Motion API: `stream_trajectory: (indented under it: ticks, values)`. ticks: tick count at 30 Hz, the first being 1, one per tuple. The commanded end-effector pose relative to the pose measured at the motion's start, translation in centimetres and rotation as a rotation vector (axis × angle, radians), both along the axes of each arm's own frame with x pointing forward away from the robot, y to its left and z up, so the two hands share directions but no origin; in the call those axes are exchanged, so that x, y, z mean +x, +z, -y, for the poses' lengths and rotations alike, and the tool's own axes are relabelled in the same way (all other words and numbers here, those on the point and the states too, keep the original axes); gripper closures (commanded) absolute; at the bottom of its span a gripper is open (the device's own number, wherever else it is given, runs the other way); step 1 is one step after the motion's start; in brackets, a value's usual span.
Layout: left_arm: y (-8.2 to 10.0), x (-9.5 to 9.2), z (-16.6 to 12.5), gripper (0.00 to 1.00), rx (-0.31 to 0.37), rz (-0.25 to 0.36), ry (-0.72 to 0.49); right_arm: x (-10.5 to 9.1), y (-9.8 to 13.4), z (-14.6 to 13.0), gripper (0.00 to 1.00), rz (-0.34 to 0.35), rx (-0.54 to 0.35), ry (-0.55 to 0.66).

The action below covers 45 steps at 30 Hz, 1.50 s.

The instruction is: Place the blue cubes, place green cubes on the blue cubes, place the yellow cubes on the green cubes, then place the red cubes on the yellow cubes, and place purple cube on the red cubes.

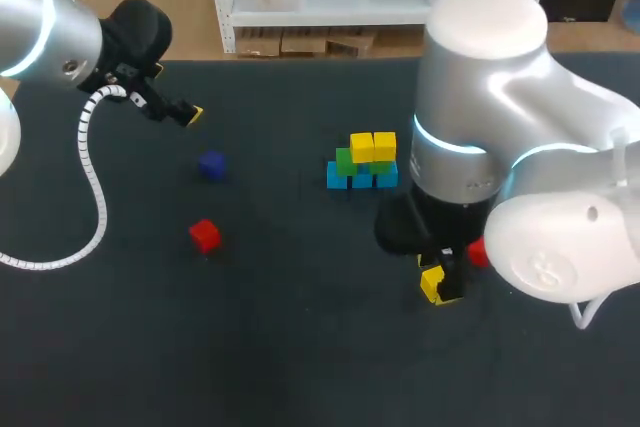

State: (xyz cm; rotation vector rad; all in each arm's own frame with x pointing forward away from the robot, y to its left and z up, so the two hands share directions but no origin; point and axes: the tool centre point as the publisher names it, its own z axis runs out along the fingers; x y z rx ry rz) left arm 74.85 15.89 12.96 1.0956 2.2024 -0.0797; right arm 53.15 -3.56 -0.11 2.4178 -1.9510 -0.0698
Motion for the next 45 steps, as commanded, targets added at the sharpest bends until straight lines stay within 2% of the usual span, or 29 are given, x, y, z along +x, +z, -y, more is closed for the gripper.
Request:
stream_trajectory:
  ticks: [1, 10, 16, 23, 32, 40, 45]
  values:
    - [0.0, 0.0, -0.2, 0.0, -0.006, 0.0, -0.009, -0.1, 0.2, -0.1, 1.0, 0.007, -0.001, 0.0]
    - [0.0, 0.0, -0.2, 0.0, -0.006, 0.0, -0.009, -0.8, 1.6, -1.6, 1.0, -0.017, -0.008, -0.012]
    - [0.0, 0.0, -0.2, 0.0, -0.006, 0.0, -0.009, -1.2, 3.8, -3.5, 1.0, 0.043, -0.017, 0.051]
    - [0.0, 0.0, -0.2, 0.0, -0.006, 0.0, -0.009, -0.5, 5.0, -6.1, 1.0, 0.087, 0.013, 0.101]
    - [0.0, 0.0, -0.2, 0.0, -0.006, 0.0, -0.009, 0.7, 5.4, -9.8, 1.0, 0.105, 0.051, 0.164]
    - [0.0, 0.0, -0.2, 0.0, -0.006, 0.0, -0.009, 2.0, 6.7, -12.9, 1.0, 0.123, 0.082, 0.197]
    - [0.0, 0.0, -0.2, 0.0, -0.006, 0.0, -0.009, 2.2, 7.5, -14.6, 1.0, 0.127, 0.103, 0.234]
